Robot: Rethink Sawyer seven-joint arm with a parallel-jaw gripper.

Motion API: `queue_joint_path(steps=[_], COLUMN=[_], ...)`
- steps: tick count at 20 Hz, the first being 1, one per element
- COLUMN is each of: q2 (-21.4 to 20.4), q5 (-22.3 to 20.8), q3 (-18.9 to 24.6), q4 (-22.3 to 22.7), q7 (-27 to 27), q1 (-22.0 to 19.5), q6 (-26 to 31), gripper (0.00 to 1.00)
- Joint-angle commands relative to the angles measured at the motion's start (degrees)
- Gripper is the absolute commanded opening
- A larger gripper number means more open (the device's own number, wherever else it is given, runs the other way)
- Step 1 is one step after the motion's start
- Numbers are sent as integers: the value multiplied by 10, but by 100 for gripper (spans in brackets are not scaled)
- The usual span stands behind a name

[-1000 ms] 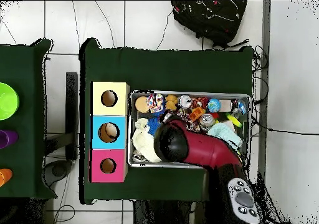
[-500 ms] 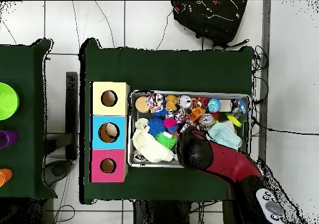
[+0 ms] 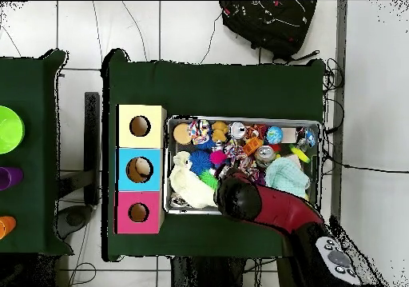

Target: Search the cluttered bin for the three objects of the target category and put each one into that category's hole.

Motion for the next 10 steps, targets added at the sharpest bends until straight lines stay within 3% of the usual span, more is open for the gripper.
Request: queue_joint_path(steps=[1, 5, 10], q2=[-52, -60, 2], q5=[-31, -43, -84], q3=[53, 52, 53], q4=[22, -3, -32], q7=[-59, -76, -61], q1=[-21, -33, -58], q6=[142, 170, 107], gripper=[100, 100, 100])
